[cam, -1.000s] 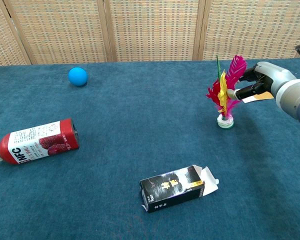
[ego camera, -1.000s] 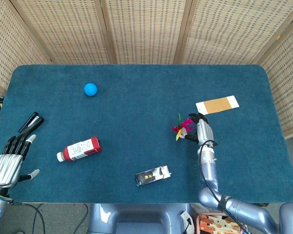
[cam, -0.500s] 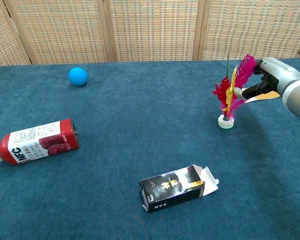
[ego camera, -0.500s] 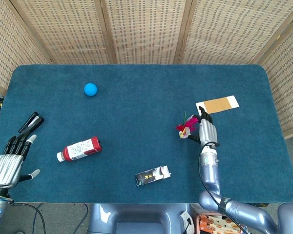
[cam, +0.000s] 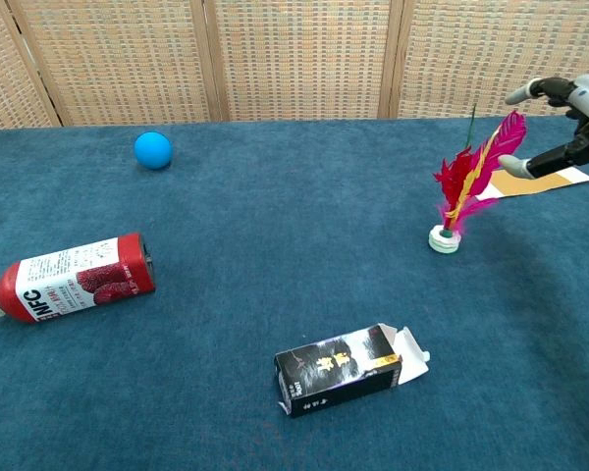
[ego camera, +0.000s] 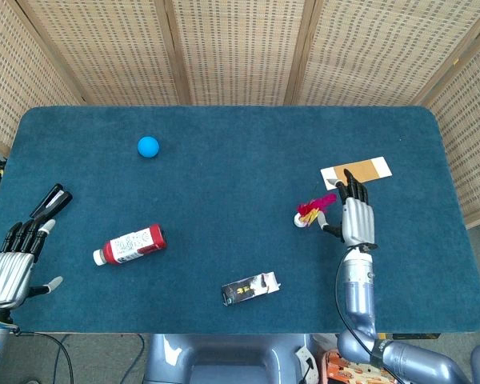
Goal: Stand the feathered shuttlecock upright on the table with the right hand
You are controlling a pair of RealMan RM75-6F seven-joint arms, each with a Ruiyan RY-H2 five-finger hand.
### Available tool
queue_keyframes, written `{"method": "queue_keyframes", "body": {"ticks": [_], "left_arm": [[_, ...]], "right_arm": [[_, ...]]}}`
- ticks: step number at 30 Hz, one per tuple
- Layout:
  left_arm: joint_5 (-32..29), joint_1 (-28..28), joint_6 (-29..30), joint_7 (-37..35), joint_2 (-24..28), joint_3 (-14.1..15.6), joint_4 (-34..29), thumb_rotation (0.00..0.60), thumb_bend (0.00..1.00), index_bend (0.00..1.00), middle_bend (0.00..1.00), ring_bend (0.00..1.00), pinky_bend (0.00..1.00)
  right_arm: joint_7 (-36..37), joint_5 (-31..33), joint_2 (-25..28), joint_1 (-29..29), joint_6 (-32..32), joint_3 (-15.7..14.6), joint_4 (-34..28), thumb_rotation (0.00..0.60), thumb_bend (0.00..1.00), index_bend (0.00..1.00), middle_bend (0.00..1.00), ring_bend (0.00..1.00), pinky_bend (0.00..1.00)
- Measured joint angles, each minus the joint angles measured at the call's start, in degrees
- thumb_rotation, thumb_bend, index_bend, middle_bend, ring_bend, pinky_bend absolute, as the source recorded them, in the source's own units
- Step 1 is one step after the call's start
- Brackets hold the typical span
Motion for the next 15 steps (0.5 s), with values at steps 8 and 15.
{"method": "queue_keyframes", "body": {"ticks": [8,15], "left_arm": [[-1.53,0.11,0.24,-0.74,-0.02,-0.97,0.85,0.600,0.01,0.00,0.00,0.00,0.00],[-0.78,0.30,1.05,0.53,-0.36,-0.86,0.85,0.600,0.01,0.00,0.00,0.00,0.00]], "right_arm": [[5.40,-11.73,7.83,-7.61,5.52,-7.61,-2.14,0.600,0.26,0.02,0.00,0.00,0.00],[1.22,-19.72,13.68,-14.73,10.57,-16.81,4.01,0.600,0.16,0.00,0.00,0.00,0.00]]}}
